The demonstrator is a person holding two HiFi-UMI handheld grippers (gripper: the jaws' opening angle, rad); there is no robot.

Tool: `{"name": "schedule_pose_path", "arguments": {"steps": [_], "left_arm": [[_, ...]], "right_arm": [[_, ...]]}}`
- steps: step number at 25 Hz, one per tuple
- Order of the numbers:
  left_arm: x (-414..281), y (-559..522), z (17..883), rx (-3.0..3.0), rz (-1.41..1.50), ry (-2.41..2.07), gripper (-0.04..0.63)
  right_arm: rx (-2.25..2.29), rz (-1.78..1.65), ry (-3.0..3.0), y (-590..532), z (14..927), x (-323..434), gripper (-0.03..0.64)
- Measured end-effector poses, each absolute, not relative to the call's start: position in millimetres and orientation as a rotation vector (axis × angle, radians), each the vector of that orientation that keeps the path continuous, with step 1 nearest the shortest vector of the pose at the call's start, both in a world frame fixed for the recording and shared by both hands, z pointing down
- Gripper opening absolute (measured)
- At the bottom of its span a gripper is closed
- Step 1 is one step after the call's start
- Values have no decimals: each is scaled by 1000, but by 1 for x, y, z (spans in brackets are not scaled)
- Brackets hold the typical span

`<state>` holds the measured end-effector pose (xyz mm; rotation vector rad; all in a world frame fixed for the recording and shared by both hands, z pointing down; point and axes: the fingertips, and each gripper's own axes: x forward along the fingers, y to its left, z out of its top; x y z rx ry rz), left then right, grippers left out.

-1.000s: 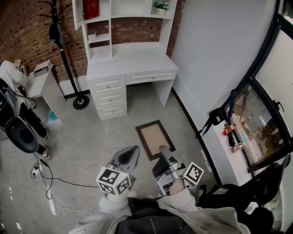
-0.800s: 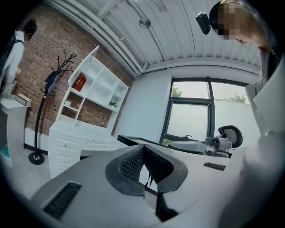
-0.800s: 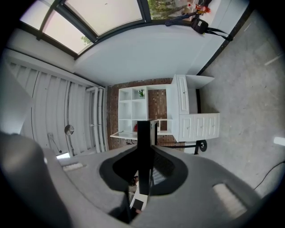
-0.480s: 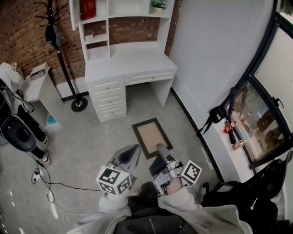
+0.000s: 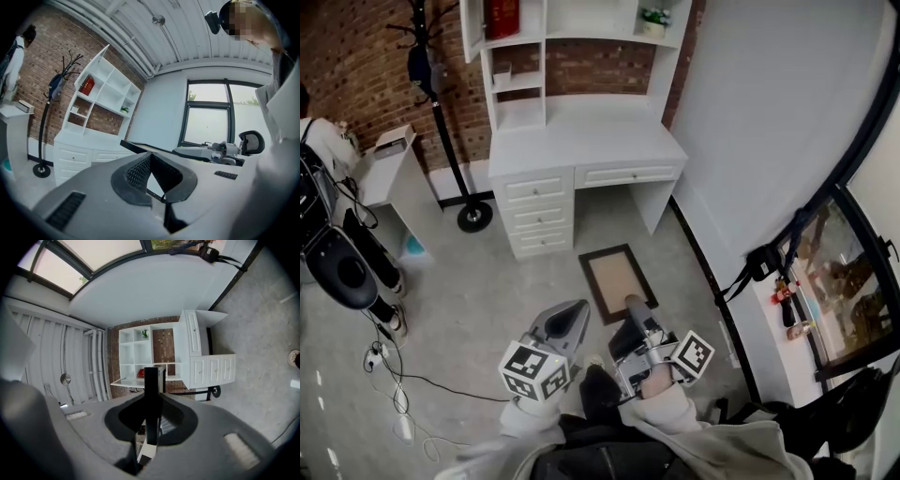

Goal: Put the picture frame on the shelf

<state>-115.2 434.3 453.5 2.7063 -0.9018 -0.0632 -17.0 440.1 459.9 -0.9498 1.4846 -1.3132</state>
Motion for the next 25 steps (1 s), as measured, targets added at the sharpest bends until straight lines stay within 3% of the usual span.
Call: {"name": "schedule_pose_path", "arguments": {"steps": [16,25], "left_arm": [[-59,248,442,2706,-98,-1019,3],[-31,195,457,2694,-94,-1041,3]], "right_arm": [[-887,-1344,1524,252,457,49,47],[-863,-1364,1527,193,470,75,46]]}}
